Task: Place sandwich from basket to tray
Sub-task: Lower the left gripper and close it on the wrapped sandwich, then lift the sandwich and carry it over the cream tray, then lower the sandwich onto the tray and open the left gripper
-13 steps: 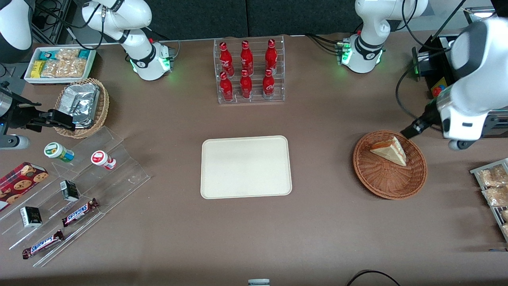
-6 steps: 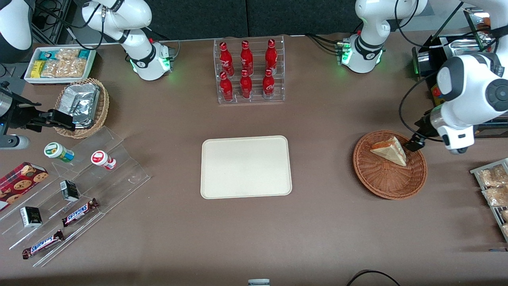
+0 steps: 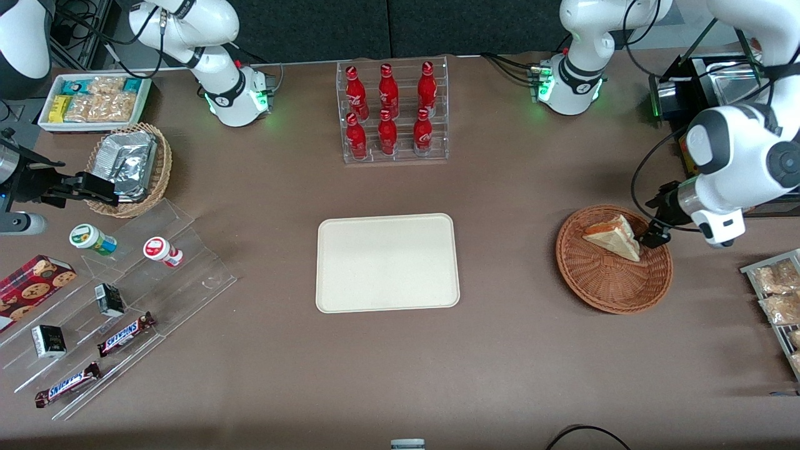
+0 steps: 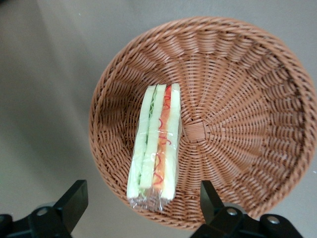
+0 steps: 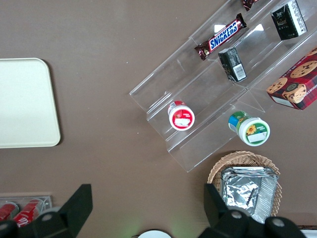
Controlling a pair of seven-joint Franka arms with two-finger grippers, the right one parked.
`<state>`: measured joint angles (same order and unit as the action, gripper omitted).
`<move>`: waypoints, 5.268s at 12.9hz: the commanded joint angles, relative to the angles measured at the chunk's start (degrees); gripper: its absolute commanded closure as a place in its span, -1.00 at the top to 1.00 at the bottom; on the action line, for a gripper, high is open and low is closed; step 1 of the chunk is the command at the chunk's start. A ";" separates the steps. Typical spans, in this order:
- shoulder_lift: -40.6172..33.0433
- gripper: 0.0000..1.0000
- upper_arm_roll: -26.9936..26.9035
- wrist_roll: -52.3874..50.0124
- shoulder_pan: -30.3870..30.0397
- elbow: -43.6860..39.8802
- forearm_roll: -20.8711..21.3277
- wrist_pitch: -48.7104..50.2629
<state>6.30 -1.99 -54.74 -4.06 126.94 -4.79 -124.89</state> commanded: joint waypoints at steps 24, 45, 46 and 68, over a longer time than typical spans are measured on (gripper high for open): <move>5.74 -1.00 4.45 -1.16 12.56 -21.97 0.22 22.99; 33.85 -0.87 6.47 4.38 47.57 -49.86 0.14 5.91; 34.91 -0.90 6.47 5.42 47.48 -49.77 0.14 4.67; 37.49 1.00 3.32 12.82 46.69 -55.31 -0.21 9.02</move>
<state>49.02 2.35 -42.12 42.58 70.96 -4.71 -121.17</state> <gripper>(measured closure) 0.238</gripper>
